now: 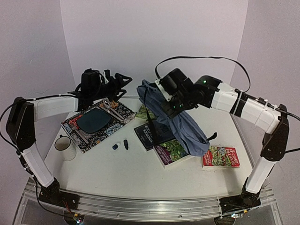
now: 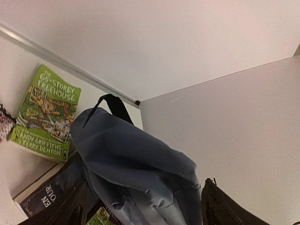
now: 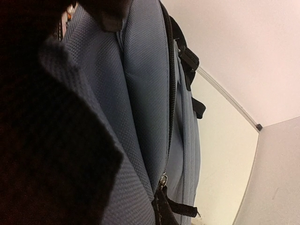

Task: Pack the student bag
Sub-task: Turn over the student bag with the book.

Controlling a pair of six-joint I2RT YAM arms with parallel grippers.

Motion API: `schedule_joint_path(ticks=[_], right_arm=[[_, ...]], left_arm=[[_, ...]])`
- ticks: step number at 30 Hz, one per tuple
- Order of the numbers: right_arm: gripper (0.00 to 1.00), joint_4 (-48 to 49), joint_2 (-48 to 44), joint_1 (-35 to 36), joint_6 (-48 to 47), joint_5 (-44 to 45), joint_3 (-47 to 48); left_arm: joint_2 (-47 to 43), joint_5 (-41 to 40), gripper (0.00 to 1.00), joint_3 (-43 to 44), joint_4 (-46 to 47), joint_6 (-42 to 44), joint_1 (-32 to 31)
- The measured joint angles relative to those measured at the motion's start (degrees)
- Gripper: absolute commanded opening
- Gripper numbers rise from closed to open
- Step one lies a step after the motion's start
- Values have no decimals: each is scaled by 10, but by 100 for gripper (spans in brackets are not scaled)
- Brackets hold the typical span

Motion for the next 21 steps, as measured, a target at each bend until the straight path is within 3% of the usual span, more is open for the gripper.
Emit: schedule_joint_path(ticks=[12, 21], right_arm=[[0, -20, -2, -55, 52, -121, 147], [0, 36, -49, -103, 141, -240, 107]], left_arm=[[-90, -78, 93, -15, -98, 155, 27], [-91, -94, 94, -78, -146, 191, 26]])
